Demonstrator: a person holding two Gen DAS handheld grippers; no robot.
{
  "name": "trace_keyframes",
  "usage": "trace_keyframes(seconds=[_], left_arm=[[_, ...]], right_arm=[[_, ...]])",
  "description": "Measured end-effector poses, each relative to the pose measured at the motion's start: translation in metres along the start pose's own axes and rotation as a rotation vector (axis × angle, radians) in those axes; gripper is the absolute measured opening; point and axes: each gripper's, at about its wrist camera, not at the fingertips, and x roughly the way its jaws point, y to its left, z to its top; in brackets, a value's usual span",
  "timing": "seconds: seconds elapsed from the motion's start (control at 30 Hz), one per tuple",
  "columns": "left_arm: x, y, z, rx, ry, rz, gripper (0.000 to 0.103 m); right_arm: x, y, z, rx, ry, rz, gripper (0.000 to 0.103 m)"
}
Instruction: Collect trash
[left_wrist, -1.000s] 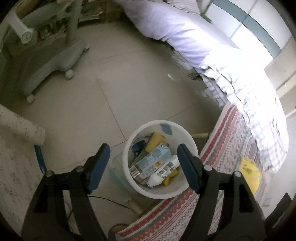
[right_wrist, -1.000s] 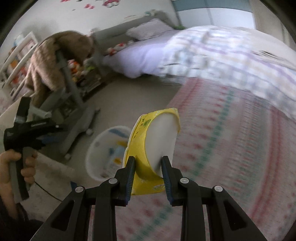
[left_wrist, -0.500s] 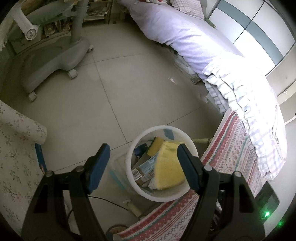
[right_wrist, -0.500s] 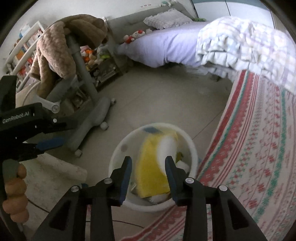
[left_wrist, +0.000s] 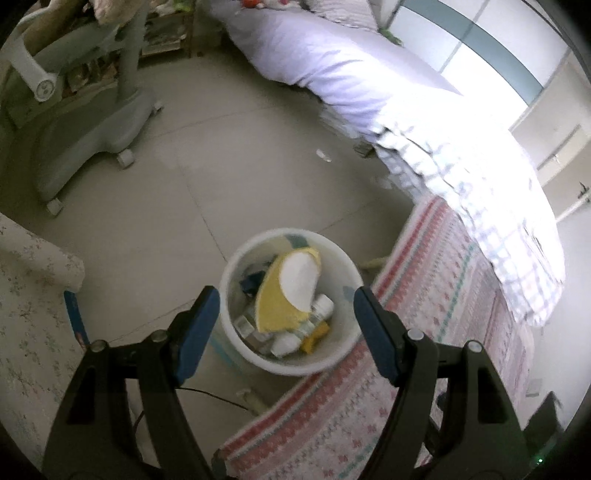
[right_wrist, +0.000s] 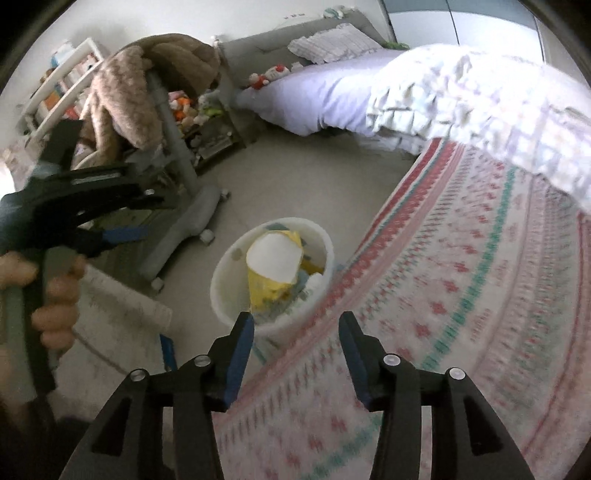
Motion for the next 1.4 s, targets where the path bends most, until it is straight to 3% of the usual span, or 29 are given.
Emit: trace_keyframes(seconds=[0.13, 0.3, 0.47, 0.63, 0.77, 1.13, 1.4], left_arm=[[-0.013, -0.021, -0.031, 0.055, 0.007, -0.016, 0.075], [-0.043, -0.047, -0.088, 0.122, -0.068, 0.019, 0.077], [-0.051, -0.061, -0.146, 0.172, -0.078, 0.043, 0.078], [-0.061, -0.082, -0.182, 0.255, -0.132, 0.086, 0.080], [-0.062, -0.100, -0.197, 0.317, -0.172, 0.110, 0.083], [-0.054, -0.118, -0.211, 0.359, -0.202, 0.198, 0.083], [-0.056, -0.117, -0.211, 0.356, -0.205, 0.196, 0.083]], right_arm=[[-0.052, -0.006, -0.022, -0.043, 0.004, 0.003, 0.054], [-0.105, -0.018, -0.055, -0.033, -0.019, 0.027, 0.060], [-0.133, -0.032, -0.083, -0.022, -0.076, 0.013, 0.065], [-0.150, -0.042, -0.097, -0.043, -0.094, -0.025, 0.068], [-0.163, -0.048, -0.102, -0.090, -0.133, -0.091, 0.075], [-0.148, -0.057, -0.104, -0.076, -0.101, -0.081, 0.077], [-0.139, -0.054, -0.105, -0.074, -0.086, -0.069, 0.077]])
